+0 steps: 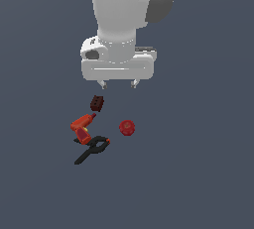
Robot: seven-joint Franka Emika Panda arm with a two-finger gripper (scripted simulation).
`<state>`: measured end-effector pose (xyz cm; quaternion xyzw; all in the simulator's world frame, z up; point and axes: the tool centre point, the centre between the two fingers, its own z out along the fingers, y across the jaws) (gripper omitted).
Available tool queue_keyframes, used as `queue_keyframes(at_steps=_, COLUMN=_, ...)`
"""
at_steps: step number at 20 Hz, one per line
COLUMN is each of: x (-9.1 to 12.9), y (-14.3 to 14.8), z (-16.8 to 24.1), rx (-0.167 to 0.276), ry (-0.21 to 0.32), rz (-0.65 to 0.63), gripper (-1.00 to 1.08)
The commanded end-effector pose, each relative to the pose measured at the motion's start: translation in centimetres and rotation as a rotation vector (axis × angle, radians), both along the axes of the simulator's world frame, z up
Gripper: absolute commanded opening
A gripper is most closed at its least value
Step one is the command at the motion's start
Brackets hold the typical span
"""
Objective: Pick up a designated object from a clutter of objects.
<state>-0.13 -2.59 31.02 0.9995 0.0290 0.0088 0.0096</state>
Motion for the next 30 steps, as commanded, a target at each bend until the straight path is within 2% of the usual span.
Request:
queue_keyframes(at_steps=1, x=-0.3, y=-1.0, z=-1.6, rx=0.006, ry=0.002, rz=-0.012, gripper=1.00)
queue_keyframes(at_steps=9, x=-2.5, y=-5.4, z=-8.7, rx=0.026, ry=0.005, rz=-0.068, gripper=1.00)
queue_keyframes(at_steps=19, x=-8.2, y=-10.9, z=-17.4, rx=0.034, ry=0.009, rz=-0.158, gripper=1.00)
queue_keyframes(at_steps=25, x=-11.6, y=-13.0, z=-20.9, rx=0.029, ry=0.012, rz=-0.202, gripper=1.00)
queue_keyframes(at_steps=30, x=-13.7, y=-14.0, z=-22.5, rx=0.024, ry=0.014, rz=-0.225, gripper=1.00)
